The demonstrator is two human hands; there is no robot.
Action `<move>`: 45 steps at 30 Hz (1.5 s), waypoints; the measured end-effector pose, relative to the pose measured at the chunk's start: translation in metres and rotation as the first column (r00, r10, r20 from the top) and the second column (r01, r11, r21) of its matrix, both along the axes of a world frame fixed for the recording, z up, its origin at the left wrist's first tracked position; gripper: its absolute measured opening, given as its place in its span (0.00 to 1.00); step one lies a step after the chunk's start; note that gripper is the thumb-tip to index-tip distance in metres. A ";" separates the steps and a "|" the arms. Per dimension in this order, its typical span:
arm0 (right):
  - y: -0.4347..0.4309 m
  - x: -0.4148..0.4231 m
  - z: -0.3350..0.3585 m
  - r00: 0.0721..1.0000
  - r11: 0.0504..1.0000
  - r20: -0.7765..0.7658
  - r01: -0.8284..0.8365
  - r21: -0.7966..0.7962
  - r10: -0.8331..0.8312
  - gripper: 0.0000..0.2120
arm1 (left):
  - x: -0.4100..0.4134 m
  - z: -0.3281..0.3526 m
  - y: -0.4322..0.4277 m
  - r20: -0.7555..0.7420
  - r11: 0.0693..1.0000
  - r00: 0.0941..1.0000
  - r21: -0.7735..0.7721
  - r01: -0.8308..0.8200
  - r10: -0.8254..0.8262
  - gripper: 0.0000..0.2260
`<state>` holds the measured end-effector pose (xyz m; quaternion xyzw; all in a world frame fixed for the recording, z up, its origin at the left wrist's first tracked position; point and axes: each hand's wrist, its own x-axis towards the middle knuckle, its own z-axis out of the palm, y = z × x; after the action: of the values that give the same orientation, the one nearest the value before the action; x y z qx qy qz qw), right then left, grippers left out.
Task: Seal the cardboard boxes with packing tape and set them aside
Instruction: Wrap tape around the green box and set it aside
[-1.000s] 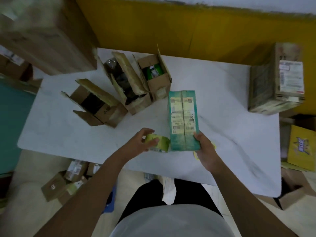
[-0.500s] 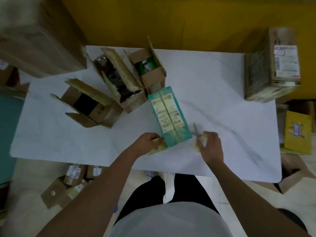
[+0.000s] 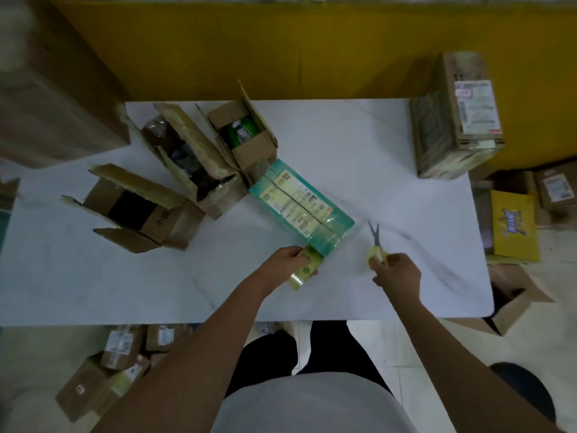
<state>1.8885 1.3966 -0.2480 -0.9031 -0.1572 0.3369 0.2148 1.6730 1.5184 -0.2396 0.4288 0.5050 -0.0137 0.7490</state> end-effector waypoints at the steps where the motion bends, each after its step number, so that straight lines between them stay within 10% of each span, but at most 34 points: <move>1: 0.006 0.002 0.016 0.995 0.985 -0.044 0.095 0.146 -0.089 0.19 | 0.004 0.000 0.000 0.011 1.000 1.000 -0.014 -0.005 0.005 0.12; 7: 0.101 -0.023 0.062 0.976 0.843 0.060 -0.212 0.495 0.210 0.10 | 0.033 0.005 -0.003 0.074 0.998 0.997 -0.058 -0.021 0.025 0.14; 12: 0.134 -0.035 0.023 0.742 0.689 0.363 -0.665 0.289 0.564 0.14 | 0.039 -0.001 -0.007 0.084 0.987 0.986 -0.084 -0.137 0.144 0.10; 17: 0.137 -0.030 0.007 0.706 0.675 0.420 -0.694 0.250 0.570 0.24 | 0.053 -0.012 -0.020 0.025 0.952 0.952 -0.056 -0.302 0.304 0.15; 24: 0.144 0.012 0.079 0.576 0.549 0.090 -0.808 0.213 0.813 0.29 | 0.062 -0.009 -0.027 0.077 0.934 0.932 0.018 -0.356 0.354 0.12; 33: 0.028 0.049 0.092 0.385 0.275 -0.346 -0.904 -0.326 0.856 0.32 | 0.054 -0.008 -0.026 0.123 0.947 0.939 -0.038 -0.320 0.322 0.19; 39: 0.046 0.033 0.053 0.554 0.450 -0.437 -0.832 -0.324 0.709 0.34 | 0.049 -0.011 -0.028 0.147 0.951 0.939 -0.065 -0.303 0.310 0.21; 45: 0.062 0.029 0.042 0.534 0.463 -0.471 -0.845 -0.268 0.702 0.34 | 0.048 -0.019 -0.028 0.101 0.965 0.962 -0.085 -0.246 0.254 0.23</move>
<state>1.9179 1.4588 -0.2062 -0.6900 -0.4342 0.5544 -0.1674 1.7212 1.4903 -0.2590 0.3346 0.5120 0.0869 0.7863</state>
